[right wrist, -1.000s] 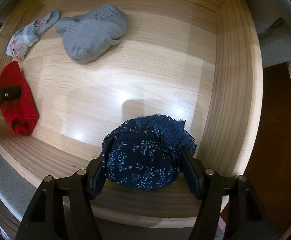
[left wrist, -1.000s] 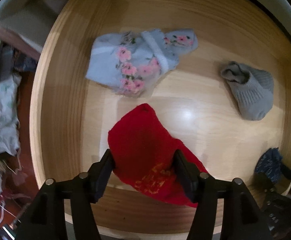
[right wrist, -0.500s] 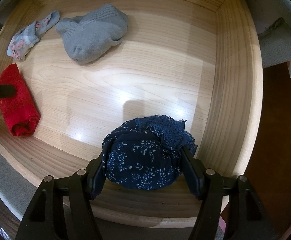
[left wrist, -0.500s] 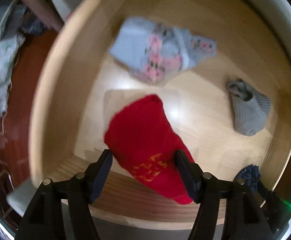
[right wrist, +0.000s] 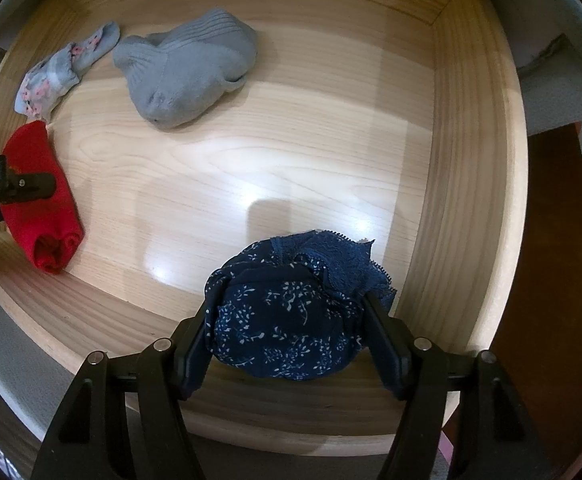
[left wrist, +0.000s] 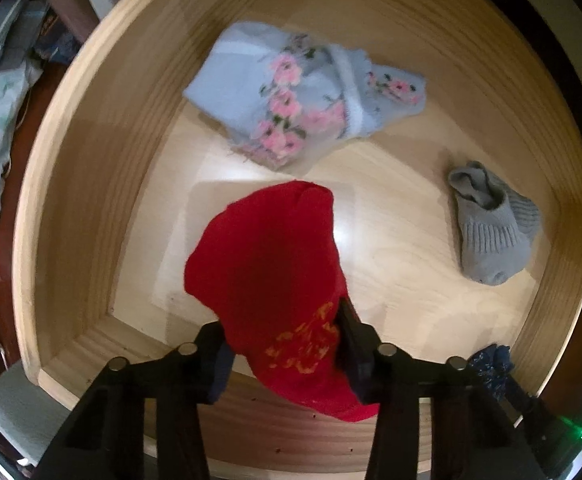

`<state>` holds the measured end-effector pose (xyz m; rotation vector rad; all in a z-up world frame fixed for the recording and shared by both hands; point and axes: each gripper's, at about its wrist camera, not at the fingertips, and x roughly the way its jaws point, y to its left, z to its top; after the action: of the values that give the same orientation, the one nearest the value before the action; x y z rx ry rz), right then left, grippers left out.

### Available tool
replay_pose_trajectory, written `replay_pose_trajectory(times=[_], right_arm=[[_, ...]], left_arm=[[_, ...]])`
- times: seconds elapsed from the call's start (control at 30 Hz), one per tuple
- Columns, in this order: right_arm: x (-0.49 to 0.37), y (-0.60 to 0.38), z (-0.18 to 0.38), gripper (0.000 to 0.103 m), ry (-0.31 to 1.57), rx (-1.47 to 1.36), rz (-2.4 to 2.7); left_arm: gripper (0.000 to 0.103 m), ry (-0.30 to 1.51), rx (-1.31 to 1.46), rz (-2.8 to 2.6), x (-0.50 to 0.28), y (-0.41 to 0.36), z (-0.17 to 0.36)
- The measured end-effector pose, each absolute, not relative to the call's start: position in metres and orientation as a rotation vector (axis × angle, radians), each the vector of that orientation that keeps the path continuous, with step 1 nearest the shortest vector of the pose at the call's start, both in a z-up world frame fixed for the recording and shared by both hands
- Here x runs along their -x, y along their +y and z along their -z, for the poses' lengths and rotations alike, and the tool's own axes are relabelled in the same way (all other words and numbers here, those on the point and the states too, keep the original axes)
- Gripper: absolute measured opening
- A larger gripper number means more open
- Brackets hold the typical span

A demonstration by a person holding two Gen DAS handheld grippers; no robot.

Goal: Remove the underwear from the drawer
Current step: 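Lift the red sock with the left tool over the white box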

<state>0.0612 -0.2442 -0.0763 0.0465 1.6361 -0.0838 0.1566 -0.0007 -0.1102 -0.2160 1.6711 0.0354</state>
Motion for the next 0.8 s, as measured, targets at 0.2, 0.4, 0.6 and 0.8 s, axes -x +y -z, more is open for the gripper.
replay_pose_trajectory(times=[0.2, 0.4, 0.6, 0.8], right_arm=[[-0.062, -0.243, 0.077, 0.065, 1.640, -0.041, 0.091], [-0.063, -0.245, 0.081, 0.045, 1.653, -0.108, 0.072], [-0.062, -0.254, 0.083, 0.045, 1.655, -0.163, 0.070], [-0.065, -0.258, 0.086, 0.047, 1.669, -0.172, 0.066]], left_arm=[[0.038, 1.645, 0.162, -0.016, -0.166, -0.012, 0.098], [0.037, 1.601, 0.099, -0.008, -0.166, -0.025, 0.080], [0.037, 1.554, 0.050, 0.018, -0.167, -0.005, 0.047], [0.037, 1.501, 0.014, 0.052, -0.166, 0.005, 0.007]])
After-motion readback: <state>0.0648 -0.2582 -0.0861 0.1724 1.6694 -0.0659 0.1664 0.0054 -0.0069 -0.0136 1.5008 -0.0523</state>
